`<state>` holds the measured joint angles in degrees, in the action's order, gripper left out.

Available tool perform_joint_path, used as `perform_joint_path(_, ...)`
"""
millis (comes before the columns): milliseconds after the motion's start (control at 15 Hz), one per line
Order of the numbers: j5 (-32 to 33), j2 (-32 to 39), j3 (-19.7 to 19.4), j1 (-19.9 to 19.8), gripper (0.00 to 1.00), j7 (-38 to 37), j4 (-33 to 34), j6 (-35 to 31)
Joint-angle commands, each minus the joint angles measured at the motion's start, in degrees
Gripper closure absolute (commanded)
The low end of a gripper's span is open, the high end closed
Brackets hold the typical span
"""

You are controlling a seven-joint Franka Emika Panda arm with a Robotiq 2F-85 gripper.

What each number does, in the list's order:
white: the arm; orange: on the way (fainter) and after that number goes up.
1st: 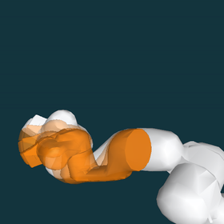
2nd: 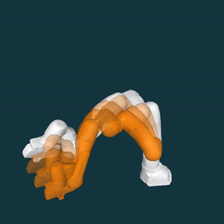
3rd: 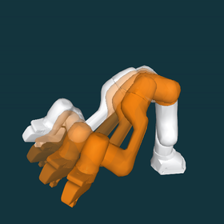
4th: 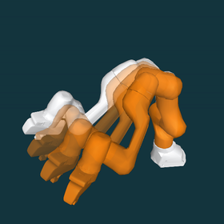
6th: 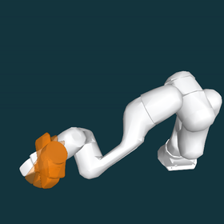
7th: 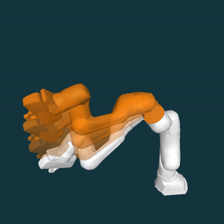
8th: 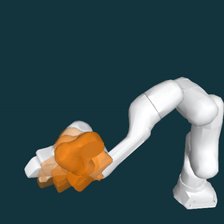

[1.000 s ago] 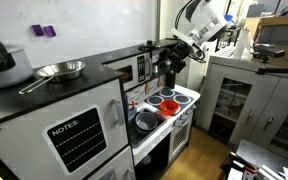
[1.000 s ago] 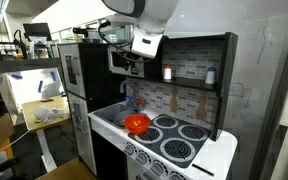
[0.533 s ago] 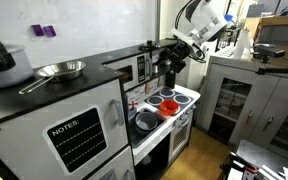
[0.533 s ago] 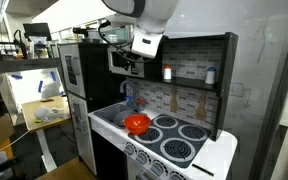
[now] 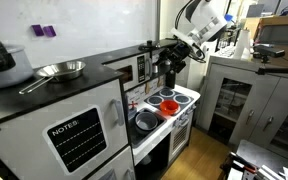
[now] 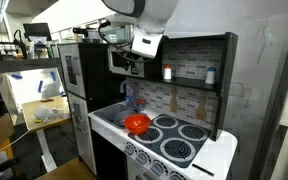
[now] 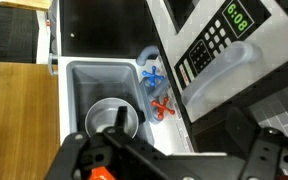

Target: Open the microwave

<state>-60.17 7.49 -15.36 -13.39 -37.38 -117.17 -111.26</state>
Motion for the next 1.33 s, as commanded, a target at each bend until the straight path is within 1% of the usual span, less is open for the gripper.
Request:
perform_joint_path(0, 0.10, 0.07, 0.21, -0.30, 0.00, -0.06, 0.16, 0.15)
perform_joint_path(467, 0.10, 0.07, 0.21, -0.30, 0.00, -0.06, 0.16, 0.15)
perform_joint_path(667, -1.33, -0.86, 0.09, -0.57, 0.00, 0.40, -0.96, 0.23)
perform_joint_path(867, -4.19, -2.46, -0.50, -1.18, 0.00, 0.90, -3.38, -0.09)
perform_joint_path(1267, -7.59, -9.03, -2.94, -3.23, 0.00, 1.66, -11.95, 1.40)
